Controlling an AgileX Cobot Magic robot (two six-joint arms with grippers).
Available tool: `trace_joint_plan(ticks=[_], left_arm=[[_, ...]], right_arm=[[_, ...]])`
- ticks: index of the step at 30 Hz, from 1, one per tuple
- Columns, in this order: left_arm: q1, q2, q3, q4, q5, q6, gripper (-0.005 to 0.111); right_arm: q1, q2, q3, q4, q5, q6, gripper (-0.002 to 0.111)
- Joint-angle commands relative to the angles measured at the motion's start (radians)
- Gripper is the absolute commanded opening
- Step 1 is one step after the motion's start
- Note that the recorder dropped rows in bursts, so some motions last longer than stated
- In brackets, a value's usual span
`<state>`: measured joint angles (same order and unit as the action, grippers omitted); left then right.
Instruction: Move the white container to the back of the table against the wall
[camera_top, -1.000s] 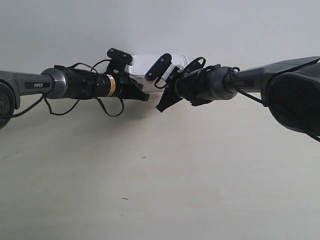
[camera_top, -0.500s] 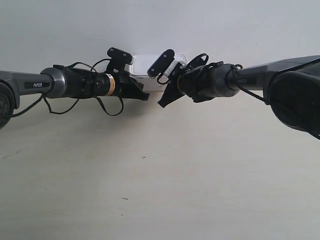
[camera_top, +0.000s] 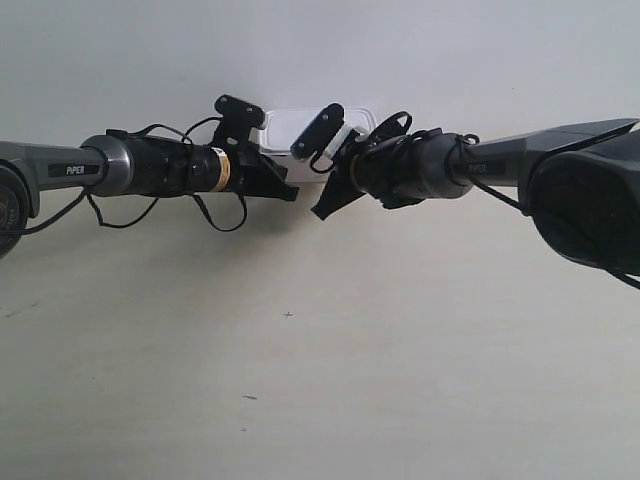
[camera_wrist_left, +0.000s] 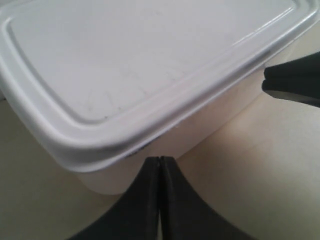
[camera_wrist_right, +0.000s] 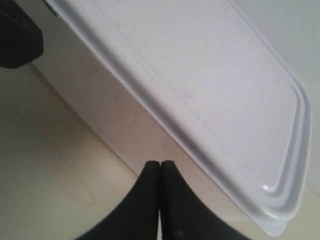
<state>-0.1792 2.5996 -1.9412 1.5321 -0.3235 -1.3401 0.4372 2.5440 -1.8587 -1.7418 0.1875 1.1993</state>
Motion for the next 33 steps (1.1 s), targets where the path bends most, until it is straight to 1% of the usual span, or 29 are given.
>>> trace_joint_plan(ticks=[1, 10, 27, 33], left_arm=[[0.009, -0.006, -0.016, 0.006, 0.013, -0.005, 0.000], [0.009, -0.006, -0.016, 0.035, 0.013, -0.034, 0.000], [0.009, -0.006, -0.016, 0.075, 0.007, -0.057, 0.000], [0.007, -0.010, 0.000, 0.076, 0.056, -0.057, 0.000]], right_arm=[[-0.010, 0.000, -0.013, -0.003, 0.055, -0.008, 0.000], [-0.038, 0.000, -0.013, -0.003, 0.074, -0.004, 0.000], [-0.038, 0.000, -0.013, -0.003, 0.072, -0.004, 0.000], [-0.038, 0.000, -0.013, 0.017, 0.079, 0.005, 0.000]])
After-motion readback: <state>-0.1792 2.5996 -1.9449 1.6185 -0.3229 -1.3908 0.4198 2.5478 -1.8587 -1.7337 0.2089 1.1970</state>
